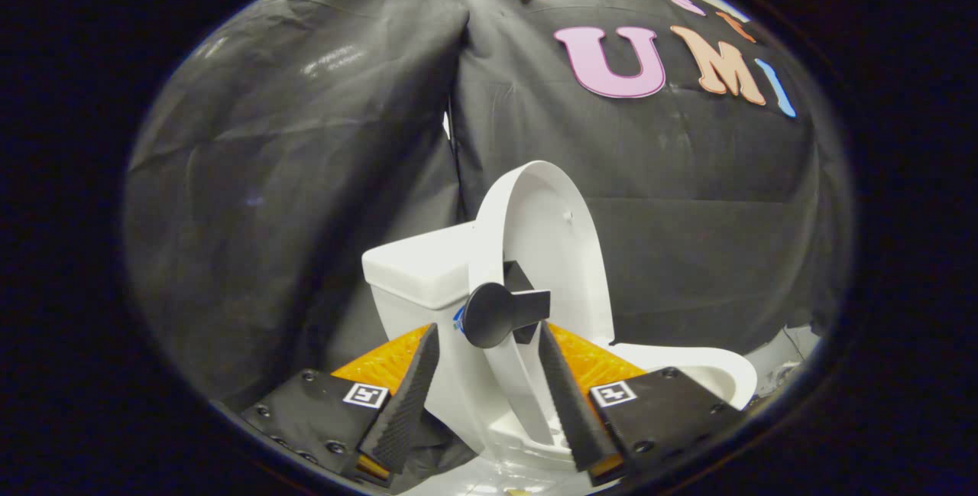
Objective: Open the toilet lid.
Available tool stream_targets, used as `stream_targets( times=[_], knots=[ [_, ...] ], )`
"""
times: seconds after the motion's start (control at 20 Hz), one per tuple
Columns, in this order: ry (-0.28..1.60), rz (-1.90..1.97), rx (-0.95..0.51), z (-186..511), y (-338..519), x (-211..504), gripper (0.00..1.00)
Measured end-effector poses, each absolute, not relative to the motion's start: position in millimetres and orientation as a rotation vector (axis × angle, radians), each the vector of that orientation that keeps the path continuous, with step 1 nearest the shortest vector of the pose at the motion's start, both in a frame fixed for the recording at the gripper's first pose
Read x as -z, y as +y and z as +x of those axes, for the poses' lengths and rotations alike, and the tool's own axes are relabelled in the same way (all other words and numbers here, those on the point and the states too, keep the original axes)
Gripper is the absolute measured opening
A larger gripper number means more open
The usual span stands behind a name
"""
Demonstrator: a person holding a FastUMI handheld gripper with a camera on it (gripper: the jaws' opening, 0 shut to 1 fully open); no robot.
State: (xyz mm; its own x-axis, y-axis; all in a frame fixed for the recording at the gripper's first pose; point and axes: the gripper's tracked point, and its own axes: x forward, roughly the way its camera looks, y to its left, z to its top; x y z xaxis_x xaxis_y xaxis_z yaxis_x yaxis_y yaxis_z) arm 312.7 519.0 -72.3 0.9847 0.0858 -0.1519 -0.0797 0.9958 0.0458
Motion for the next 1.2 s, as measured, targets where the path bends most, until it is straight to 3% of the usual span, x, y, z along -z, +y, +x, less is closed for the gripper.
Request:
stream_targets(
  times=[0.15, 0.25, 0.75, 1.2],
  knots=[
    [0.118, 0.049, -0.117, 307, 525, 62, 0.94],
    [0.072, 0.061, -0.172, 303, 537, 49, 0.97],
    [-0.057, 0.07, -0.221, 277, 525, -3, 0.97],
    [-0.218, 0.026, -0.027, 244, 407, -91, 0.97]
  ],
)
